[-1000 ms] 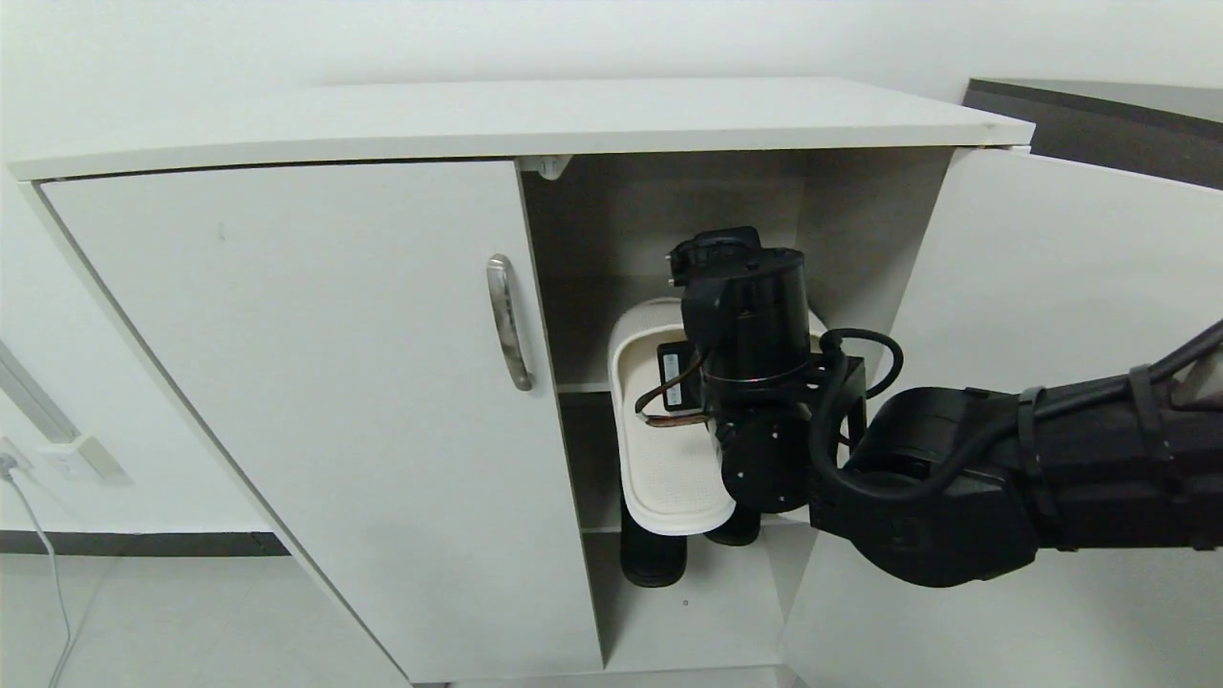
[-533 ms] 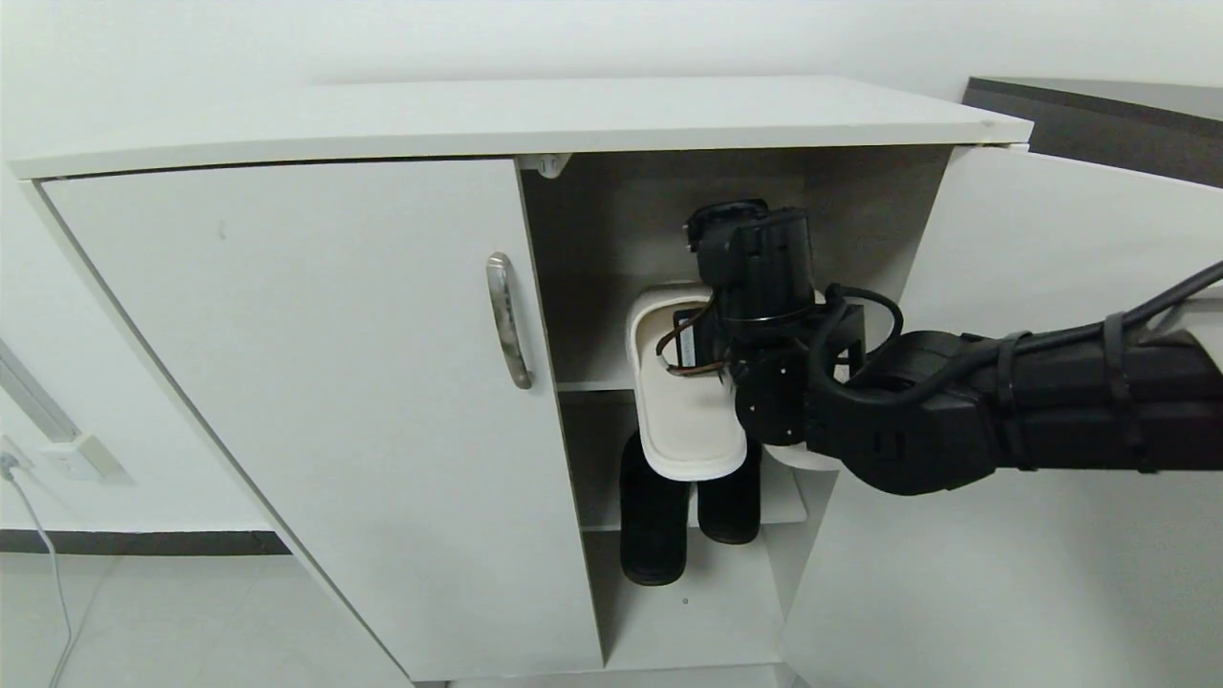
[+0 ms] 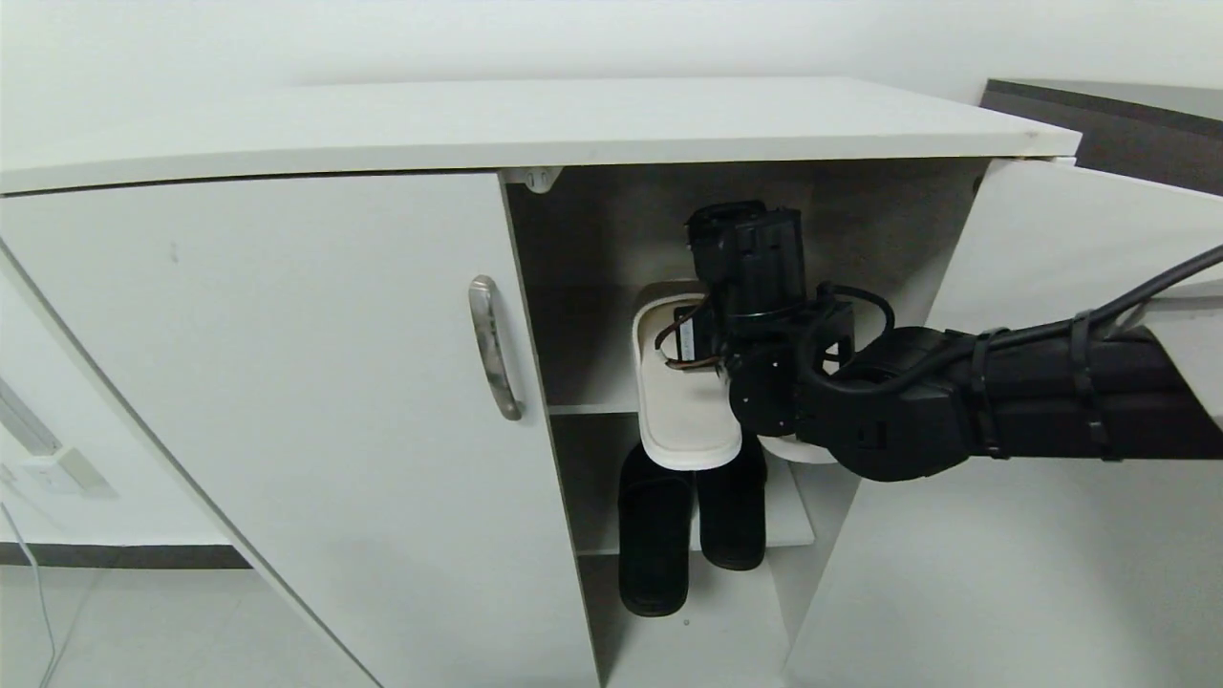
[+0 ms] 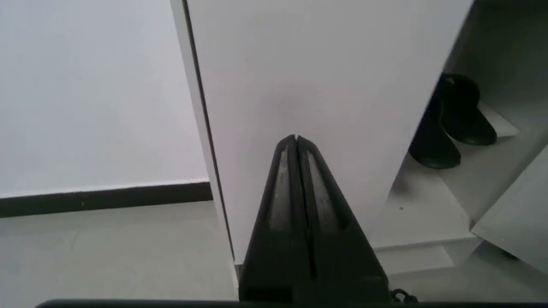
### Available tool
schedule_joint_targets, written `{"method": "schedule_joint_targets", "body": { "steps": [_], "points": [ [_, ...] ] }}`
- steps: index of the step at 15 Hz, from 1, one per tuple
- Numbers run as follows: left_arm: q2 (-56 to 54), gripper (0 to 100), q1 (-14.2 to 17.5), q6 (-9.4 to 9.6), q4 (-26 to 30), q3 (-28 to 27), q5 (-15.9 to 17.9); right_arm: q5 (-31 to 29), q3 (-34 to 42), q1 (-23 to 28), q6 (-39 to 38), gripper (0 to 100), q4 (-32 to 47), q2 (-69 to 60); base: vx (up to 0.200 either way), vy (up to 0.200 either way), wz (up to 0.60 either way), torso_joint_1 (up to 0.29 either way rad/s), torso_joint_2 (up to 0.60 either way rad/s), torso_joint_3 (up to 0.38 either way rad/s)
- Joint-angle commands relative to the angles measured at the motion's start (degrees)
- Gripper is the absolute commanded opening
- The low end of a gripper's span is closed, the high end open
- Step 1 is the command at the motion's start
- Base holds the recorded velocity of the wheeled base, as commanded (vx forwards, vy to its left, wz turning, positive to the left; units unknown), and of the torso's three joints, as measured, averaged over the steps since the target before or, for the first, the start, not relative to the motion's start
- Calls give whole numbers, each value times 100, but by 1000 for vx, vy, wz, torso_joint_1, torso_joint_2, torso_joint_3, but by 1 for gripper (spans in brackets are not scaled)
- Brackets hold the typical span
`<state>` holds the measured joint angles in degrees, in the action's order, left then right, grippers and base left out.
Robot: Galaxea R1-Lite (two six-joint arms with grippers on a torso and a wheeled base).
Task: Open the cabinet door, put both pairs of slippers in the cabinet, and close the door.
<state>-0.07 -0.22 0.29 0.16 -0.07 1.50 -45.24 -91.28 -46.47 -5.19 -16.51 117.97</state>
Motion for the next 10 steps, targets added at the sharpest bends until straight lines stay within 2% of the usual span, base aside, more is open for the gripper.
{"method": "schedule_joint_targets", "body": {
  "steps": [1, 4, 10],
  "points": [
    [7, 0, 4, -3, -7, -1, -1, -2, -47, -11, 1, 0, -19, 68, 0, 0, 0, 0, 0, 0],
    [7, 0, 4, -3, -7, -1, -1, -2, -381, 15, -8, 0, -63, 271, 0, 0, 0, 0, 0, 0],
    [7, 0, 4, -3, -7, -1, -1, 15, -1586, 173, -52, 0, 323, 974, 0, 0, 0, 0, 0, 0]
  ]
}}
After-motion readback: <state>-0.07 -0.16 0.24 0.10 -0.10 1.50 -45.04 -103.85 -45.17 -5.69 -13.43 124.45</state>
